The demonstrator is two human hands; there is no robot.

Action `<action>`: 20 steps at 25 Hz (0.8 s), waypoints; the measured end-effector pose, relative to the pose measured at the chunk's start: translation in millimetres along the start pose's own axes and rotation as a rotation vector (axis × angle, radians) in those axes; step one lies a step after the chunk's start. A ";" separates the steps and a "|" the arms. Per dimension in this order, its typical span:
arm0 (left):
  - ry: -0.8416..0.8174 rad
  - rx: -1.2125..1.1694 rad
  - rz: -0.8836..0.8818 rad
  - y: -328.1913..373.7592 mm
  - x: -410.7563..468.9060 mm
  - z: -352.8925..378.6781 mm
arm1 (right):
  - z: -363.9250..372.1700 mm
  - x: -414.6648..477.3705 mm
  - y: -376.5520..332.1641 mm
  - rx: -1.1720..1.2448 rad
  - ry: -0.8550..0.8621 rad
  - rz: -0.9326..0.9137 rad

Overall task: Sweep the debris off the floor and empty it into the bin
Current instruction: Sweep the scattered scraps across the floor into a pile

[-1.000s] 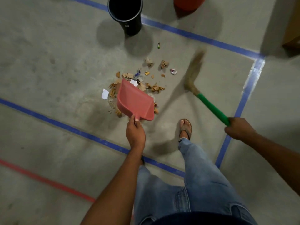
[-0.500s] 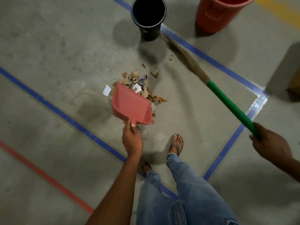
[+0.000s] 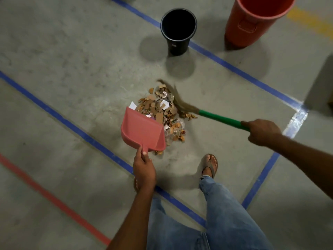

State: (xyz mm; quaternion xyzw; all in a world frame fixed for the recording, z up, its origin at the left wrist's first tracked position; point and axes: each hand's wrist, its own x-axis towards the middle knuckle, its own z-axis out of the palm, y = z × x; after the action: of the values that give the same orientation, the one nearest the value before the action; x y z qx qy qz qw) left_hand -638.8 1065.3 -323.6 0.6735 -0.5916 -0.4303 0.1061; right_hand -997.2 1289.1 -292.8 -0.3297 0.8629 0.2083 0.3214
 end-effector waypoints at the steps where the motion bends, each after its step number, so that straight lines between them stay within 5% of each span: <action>1: -0.022 0.002 0.005 -6.8 6.7 -14.8 | 18.1 -27.6 -8.7 0.036 0.001 0.032; 10: -0.173 0.205 0.244 -24.6 100.7 -195.2 | 92.3 -299.8 -162.8 0.503 0.043 0.469; 20: -0.076 0.295 0.430 -76.3 203.0 -350.1 | 67.9 -267.9 -512.6 1.069 -0.081 0.276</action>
State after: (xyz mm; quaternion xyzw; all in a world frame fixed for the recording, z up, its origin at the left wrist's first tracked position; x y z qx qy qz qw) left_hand -352.4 778.0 -252.9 0.5237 -0.7811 -0.3320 0.0737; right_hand -454.3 1087.8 -231.0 0.0038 0.8706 -0.2058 0.4468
